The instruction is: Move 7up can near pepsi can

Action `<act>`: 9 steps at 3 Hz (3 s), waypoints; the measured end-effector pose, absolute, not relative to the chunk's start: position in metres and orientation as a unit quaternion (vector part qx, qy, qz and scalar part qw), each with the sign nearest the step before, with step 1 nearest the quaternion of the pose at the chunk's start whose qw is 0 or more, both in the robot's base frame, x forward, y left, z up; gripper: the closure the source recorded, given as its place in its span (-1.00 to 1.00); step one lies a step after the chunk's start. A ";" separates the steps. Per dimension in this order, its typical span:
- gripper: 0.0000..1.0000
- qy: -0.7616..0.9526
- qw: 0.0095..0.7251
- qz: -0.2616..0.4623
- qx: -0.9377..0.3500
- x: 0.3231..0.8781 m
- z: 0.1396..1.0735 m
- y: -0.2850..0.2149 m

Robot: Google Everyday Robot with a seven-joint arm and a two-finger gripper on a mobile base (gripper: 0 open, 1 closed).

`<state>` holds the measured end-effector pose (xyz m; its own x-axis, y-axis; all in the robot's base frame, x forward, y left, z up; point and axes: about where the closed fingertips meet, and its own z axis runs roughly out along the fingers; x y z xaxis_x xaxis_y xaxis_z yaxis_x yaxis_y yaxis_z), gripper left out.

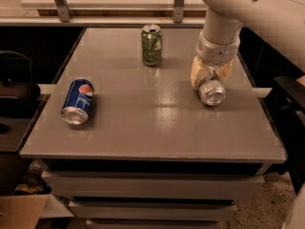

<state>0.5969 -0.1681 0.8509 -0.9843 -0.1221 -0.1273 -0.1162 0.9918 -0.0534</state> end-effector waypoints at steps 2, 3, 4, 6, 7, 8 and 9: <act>1.00 0.965 0.101 0.003 -0.241 0.606 0.882 -0.120; 1.00 0.952 0.103 -0.001 -0.287 0.607 0.882 -0.118; 1.00 0.952 0.103 -0.001 -0.287 0.607 0.882 -0.118; 1.00 0.899 0.113 -0.051 -0.421 0.581 0.883 -0.065; 1.00 0.845 0.088 -0.081 -0.521 0.553 0.868 -0.021; 1.00 0.798 0.057 -0.079 -0.595 0.539 0.855 0.013; 1.00 0.756 0.045 -0.069 -0.649 0.529 0.860 0.037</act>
Offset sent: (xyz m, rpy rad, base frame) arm 0.0040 0.0906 0.0569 0.0265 -0.1155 0.8813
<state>0.5293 0.0371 0.8600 -0.1524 -0.9881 0.0208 -0.9756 0.1470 -0.1632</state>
